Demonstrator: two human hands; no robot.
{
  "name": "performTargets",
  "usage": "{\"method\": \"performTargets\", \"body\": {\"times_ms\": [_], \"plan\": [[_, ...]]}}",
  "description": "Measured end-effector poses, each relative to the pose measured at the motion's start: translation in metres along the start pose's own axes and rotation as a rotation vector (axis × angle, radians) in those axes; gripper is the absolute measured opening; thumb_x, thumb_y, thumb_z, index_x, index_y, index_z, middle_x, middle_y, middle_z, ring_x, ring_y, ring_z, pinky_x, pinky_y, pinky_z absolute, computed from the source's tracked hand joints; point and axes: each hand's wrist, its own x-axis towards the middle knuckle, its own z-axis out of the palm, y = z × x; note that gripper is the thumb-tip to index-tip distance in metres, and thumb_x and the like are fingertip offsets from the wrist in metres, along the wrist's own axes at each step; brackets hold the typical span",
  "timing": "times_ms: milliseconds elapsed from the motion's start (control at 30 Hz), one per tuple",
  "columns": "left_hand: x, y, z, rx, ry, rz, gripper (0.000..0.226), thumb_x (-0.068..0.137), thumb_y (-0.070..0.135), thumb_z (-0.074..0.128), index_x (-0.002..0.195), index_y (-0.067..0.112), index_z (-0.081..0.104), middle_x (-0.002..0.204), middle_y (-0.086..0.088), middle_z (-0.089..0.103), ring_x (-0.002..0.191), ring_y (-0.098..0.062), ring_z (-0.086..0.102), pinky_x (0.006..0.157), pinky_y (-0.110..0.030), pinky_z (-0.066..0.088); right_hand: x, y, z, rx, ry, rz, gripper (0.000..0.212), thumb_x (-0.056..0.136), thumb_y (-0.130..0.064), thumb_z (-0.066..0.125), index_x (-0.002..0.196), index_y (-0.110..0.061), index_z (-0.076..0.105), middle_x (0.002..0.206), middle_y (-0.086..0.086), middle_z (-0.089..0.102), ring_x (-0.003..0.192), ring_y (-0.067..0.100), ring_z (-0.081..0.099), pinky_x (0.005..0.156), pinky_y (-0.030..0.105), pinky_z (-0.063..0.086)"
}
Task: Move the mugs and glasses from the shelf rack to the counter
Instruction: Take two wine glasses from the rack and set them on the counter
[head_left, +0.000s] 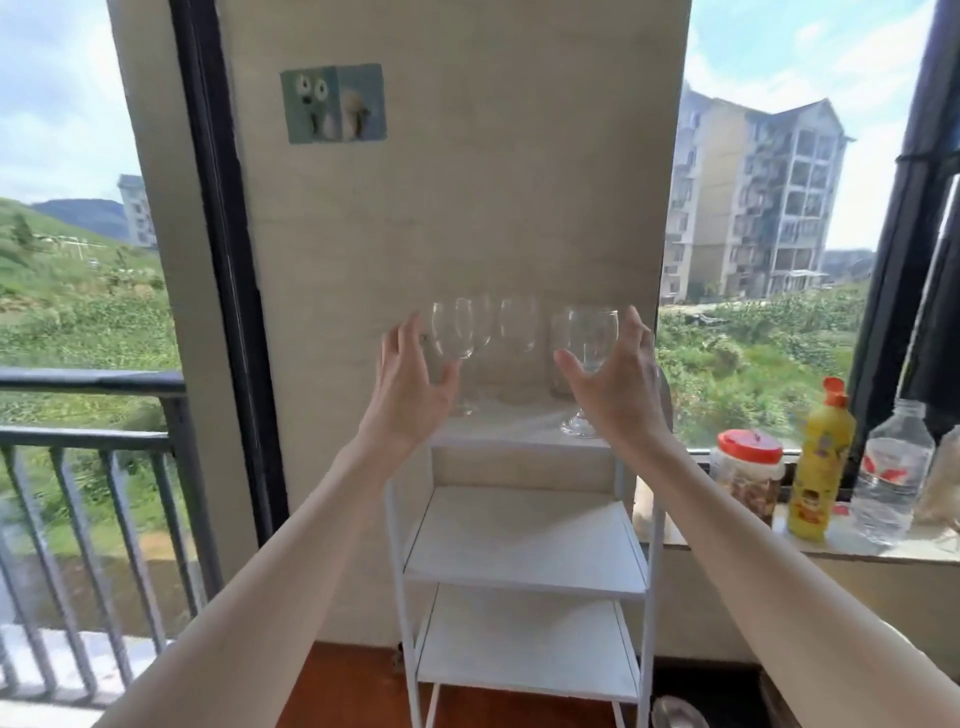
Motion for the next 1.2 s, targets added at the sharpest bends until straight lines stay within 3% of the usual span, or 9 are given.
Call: {"method": "performTargets", "body": {"times_ms": [167,333,467,633,767,900,967,1067,1200], "plan": [[0.041,-0.008,0.021,-0.087,0.009,-0.089,0.081,0.087,0.032,0.058,0.146,0.009,0.007,0.150,-0.011,0.020,0.138,-0.023,0.023,0.104,-0.029,0.023,0.022,0.003,0.017,-0.018,0.036,0.076,0.098,0.076,-0.043,0.069,0.143,0.003,0.014,0.143,0.019,0.033,0.133,0.033,0.032,0.110,0.041,0.029],[0.064,-0.020,0.043,-0.139,-0.001,-0.207,0.094,0.081,0.038,0.065,0.146,0.007,0.005,0.149,-0.014,0.025,0.137,-0.027,0.027,0.108,-0.034,0.025,0.033,0.010,0.026,-0.008,0.082,0.089,0.087,0.076,-0.040,0.069,0.137,0.004,0.027,0.133,0.019,0.040,0.124,0.034,0.040,0.105,0.042,0.034],[0.067,-0.027,0.051,-0.198,0.036,-0.257,0.077,0.079,0.036,0.068,0.138,0.007,0.029,0.130,-0.010,0.047,0.110,-0.024,0.051,0.086,-0.027,0.036,0.034,0.013,0.027,0.000,0.112,0.055,0.072,0.076,-0.038,0.069,0.126,0.005,0.039,0.122,0.019,0.046,0.110,0.030,0.047,0.089,0.033,0.038],[0.053,-0.018,0.043,-0.244,0.116,-0.157,0.068,0.077,0.035,0.071,0.132,0.013,0.037,0.118,-0.002,0.052,0.090,-0.013,0.053,0.074,-0.020,0.036,0.026,0.003,0.021,0.071,0.181,0.002,0.060,0.074,-0.038,0.070,0.114,0.001,0.047,0.106,0.012,0.050,0.083,0.017,0.045,0.073,0.019,0.031],[0.033,0.005,0.025,-0.400,0.125,-0.122,0.055,0.077,0.034,0.070,0.121,0.019,0.040,0.109,0.002,0.054,0.073,0.005,0.060,0.054,-0.008,0.044,0.010,-0.014,0.003,0.135,0.229,-0.034,0.049,0.073,-0.043,0.069,0.103,-0.008,0.051,0.095,0.004,0.052,0.072,0.003,0.043,0.063,0.004,0.032],[0.006,0.030,0.016,-0.652,0.011,-0.111,0.047,0.082,0.024,0.066,0.117,0.010,0.038,0.112,-0.012,0.050,0.073,-0.003,0.064,0.053,-0.018,0.053,-0.022,-0.023,-0.023,0.155,0.295,-0.069,0.040,0.074,-0.039,0.068,0.098,-0.016,0.046,0.088,-0.001,0.048,0.076,0.006,0.045,0.066,0.001,0.032],[-0.011,0.042,0.016,-0.706,-0.076,-0.094,0.053,0.083,0.026,0.065,0.123,0.006,0.037,0.111,-0.012,0.051,0.070,0.001,0.064,0.053,-0.019,0.053,-0.040,-0.022,-0.038,0.150,0.294,-0.071,0.038,0.075,-0.037,0.068,0.098,-0.018,0.043,0.087,-0.003,0.047,0.081,0.012,0.050,0.071,0.007,0.037],[-0.037,0.063,0.020,-0.792,-0.270,-0.086,0.078,0.072,0.039,0.065,0.135,0.007,0.030,0.115,-0.012,0.056,0.076,-0.008,0.065,0.059,-0.021,0.054,-0.064,-0.016,-0.070,0.192,0.249,0.025,0.040,0.078,-0.035,0.067,0.103,-0.014,0.044,0.096,0.003,0.055,0.088,0.017,0.059,0.071,0.026,0.051],[-0.069,0.107,0.032,-0.925,-0.487,-0.100,0.096,0.064,0.047,0.071,0.139,0.006,0.027,0.105,-0.008,0.060,0.078,-0.011,0.061,0.057,-0.015,0.050,-0.096,-0.008,-0.127,0.378,0.258,0.187,0.046,0.079,-0.028,0.068,0.115,-0.013,0.042,0.095,-0.004,0.057,0.085,0.006,0.059,0.055,0.008,0.048]]}}
